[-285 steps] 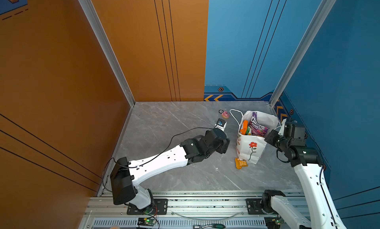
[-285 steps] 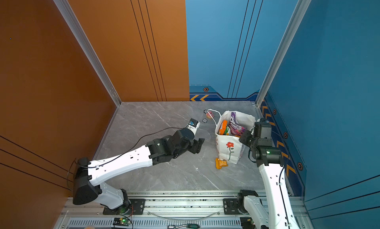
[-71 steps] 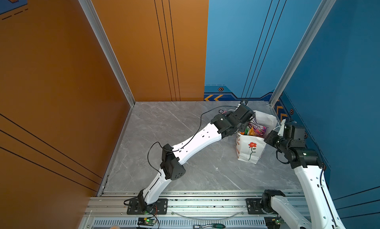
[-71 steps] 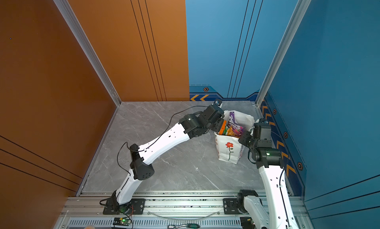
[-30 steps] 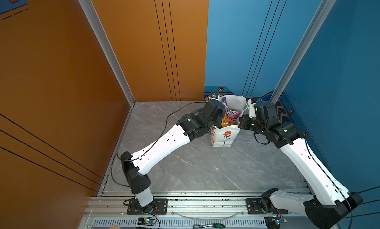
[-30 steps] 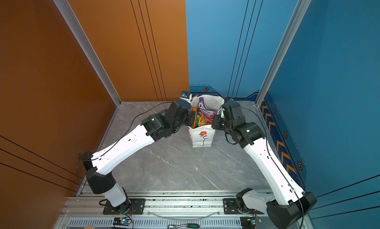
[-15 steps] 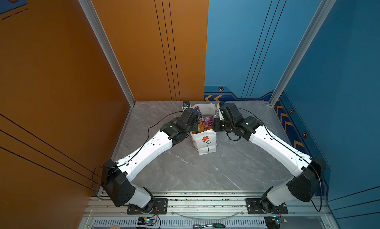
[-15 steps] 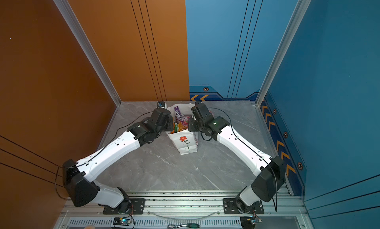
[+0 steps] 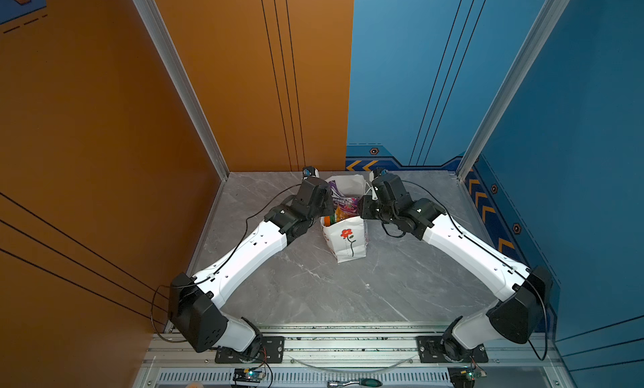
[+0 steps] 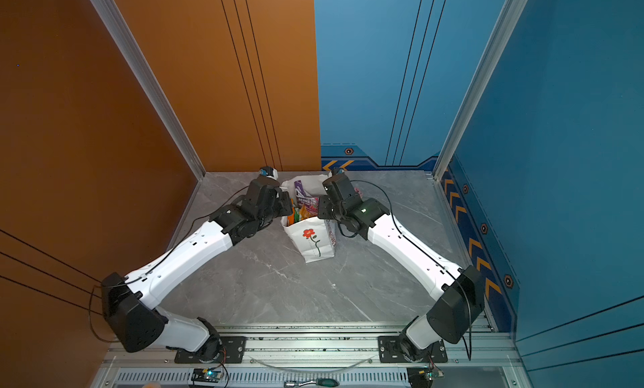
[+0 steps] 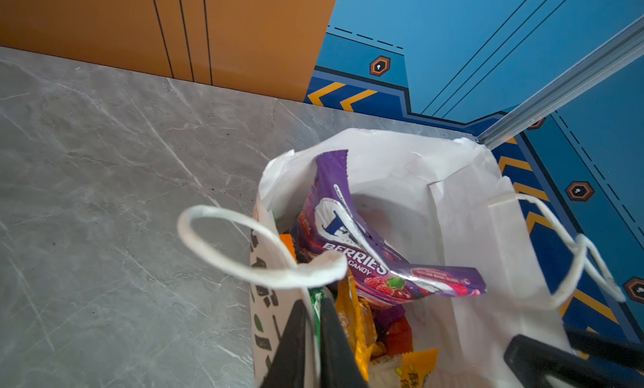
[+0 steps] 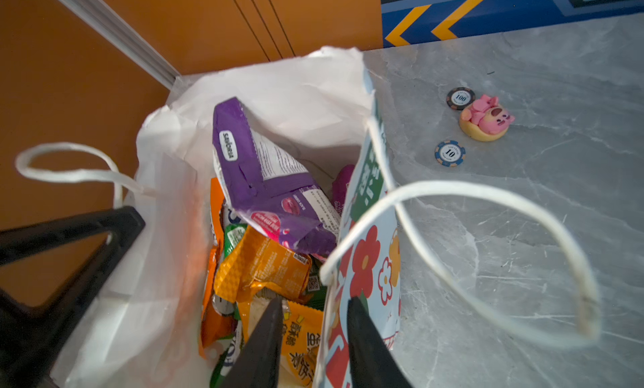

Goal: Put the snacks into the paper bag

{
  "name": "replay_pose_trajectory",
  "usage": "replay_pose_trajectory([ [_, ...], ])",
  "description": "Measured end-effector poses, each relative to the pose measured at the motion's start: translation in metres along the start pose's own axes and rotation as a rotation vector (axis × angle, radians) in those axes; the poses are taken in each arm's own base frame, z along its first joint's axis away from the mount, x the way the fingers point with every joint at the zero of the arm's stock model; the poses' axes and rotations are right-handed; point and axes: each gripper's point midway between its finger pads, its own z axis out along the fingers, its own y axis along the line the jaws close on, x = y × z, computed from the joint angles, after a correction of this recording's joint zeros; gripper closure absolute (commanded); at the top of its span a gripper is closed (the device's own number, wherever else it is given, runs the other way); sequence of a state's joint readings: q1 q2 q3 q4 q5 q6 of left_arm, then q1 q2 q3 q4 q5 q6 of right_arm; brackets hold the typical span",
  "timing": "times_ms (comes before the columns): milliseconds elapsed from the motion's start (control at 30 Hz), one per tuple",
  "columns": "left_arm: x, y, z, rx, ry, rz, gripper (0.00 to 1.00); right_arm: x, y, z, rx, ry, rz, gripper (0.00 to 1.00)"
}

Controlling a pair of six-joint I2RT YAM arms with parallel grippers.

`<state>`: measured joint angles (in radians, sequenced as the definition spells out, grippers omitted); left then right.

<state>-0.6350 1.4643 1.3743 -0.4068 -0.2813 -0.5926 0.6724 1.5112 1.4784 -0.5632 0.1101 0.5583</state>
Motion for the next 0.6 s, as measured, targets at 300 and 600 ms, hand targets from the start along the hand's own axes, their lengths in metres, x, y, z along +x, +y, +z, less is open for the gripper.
replay_pose_trajectory([
  [300, -0.002, -0.011, 0.004, 0.025, 0.009, 0.021, 0.48, -0.018, -0.019, -0.017, 0.039, -0.065, 0.03, 0.36],
  [600, -0.017, -0.004, -0.017, -0.006, -0.047, 0.028, 0.17, -0.023, -0.019, -0.025, 0.029, -0.082, 0.027, 0.19],
])
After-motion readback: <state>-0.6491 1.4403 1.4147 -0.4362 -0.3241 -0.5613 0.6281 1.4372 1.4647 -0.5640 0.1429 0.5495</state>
